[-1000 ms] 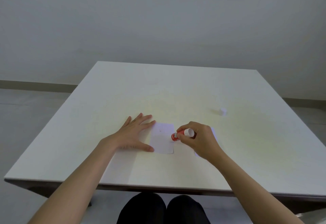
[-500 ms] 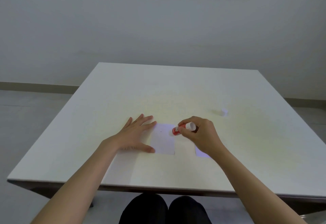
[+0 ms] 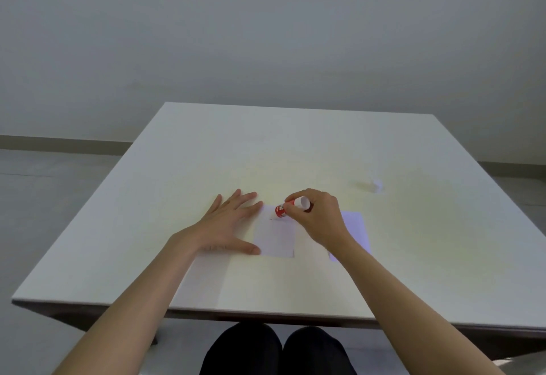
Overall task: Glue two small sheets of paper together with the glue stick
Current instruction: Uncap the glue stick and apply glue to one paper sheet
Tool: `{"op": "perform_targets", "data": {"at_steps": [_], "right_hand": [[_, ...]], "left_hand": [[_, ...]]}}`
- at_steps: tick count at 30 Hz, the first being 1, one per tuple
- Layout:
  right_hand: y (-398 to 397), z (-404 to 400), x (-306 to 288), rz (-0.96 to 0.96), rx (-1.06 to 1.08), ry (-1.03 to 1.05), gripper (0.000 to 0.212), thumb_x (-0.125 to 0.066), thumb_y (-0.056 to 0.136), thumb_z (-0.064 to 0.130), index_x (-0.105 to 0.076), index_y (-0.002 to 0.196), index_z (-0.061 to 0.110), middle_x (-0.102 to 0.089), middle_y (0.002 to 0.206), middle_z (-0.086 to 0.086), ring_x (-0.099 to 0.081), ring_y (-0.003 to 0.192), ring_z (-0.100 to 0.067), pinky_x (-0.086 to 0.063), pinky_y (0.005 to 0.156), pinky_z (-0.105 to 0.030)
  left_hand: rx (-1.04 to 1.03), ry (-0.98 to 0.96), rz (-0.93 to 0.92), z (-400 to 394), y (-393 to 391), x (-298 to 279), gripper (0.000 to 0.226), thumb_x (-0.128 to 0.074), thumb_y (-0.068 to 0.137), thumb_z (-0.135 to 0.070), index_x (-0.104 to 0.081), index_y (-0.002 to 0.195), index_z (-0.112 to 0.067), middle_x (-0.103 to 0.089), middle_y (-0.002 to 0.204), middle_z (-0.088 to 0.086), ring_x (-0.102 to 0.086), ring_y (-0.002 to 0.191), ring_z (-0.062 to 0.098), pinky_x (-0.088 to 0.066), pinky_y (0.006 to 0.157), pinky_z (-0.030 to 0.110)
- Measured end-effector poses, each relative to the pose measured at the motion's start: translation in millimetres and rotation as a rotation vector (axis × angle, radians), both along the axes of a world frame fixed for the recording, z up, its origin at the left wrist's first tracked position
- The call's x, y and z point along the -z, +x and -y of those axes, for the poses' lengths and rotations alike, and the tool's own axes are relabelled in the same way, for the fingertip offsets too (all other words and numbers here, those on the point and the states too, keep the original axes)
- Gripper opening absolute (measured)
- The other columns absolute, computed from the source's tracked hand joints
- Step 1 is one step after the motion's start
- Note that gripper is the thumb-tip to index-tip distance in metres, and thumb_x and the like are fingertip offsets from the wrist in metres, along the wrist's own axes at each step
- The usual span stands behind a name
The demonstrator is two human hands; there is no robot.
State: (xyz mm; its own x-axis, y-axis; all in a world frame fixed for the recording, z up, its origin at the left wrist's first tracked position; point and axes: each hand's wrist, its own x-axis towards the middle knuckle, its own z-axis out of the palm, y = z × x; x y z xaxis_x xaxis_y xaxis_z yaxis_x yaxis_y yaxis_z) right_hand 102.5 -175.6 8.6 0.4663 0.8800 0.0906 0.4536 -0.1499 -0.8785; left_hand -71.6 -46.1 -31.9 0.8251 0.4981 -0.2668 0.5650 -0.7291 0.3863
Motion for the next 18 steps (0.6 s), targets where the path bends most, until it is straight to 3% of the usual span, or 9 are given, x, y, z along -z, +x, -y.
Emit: {"op": "perform_targets", "data": {"at_steps": [2,5,7,12,18], "right_hand": [[-10,5,4,0.033,-0.088,-0.011,0.009,-0.072,0.075,0.022,-0.073,0.078,0.014,-0.067,0.077,0.004,-0.051,0.058,0.002,-0.037,0.052,-0.011],[-21,8,7,0.11,-0.22,-0.054,0.009,-0.071,0.077,0.026,-0.073,0.08,0.017,-0.062,0.075,0.006,-0.049,0.059,-0.003,-0.035,0.052,-0.013],[-14,0,8,0.086,-0.172,-0.022,0.011,-0.072,0.076,0.025,-0.074,0.08,0.015,-0.066,0.077,0.004,-0.054,0.064,-0.006,-0.037,0.055,-0.015],[4,-14,7,0.036,-0.002,0.011,0.01,-0.071,0.078,0.022,-0.073,0.083,0.013,-0.063,0.075,0.013,-0.053,0.064,0.013,-0.037,0.056,-0.008],[-6,-5,9,0.114,-0.175,-0.02,0.008,-0.07,0.081,0.023,-0.074,0.084,0.018,-0.056,0.067,0.016,-0.05,0.061,0.008,-0.036,0.057,-0.009]], "left_hand": [[-0.006,0.005,0.012,1,0,2,0.105,-0.065,0.067,-0.067,-0.009,0.15,-0.036,0.007,0.158,-0.019,0.019,0.145,0.008,0.016,0.117,0.04],[-0.015,-0.006,0.033,1,-1,3,0.102,-0.066,0.069,-0.063,-0.009,0.15,-0.037,0.008,0.158,-0.02,0.02,0.144,0.006,0.016,0.117,0.039],[-0.007,0.009,0.024,0,-1,3,0.103,-0.065,0.069,-0.064,-0.009,0.15,-0.037,0.008,0.158,-0.02,0.02,0.144,0.006,0.015,0.117,0.04],[0.009,0.032,0.015,-1,0,4,0.104,-0.063,0.068,-0.068,-0.007,0.15,-0.035,0.009,0.159,-0.017,0.02,0.144,0.007,0.017,0.116,0.038],[0.004,0.037,0.034,-1,0,5,0.102,-0.063,0.069,-0.066,-0.009,0.15,-0.038,0.007,0.158,-0.02,0.02,0.144,0.005,0.015,0.117,0.039]]}}
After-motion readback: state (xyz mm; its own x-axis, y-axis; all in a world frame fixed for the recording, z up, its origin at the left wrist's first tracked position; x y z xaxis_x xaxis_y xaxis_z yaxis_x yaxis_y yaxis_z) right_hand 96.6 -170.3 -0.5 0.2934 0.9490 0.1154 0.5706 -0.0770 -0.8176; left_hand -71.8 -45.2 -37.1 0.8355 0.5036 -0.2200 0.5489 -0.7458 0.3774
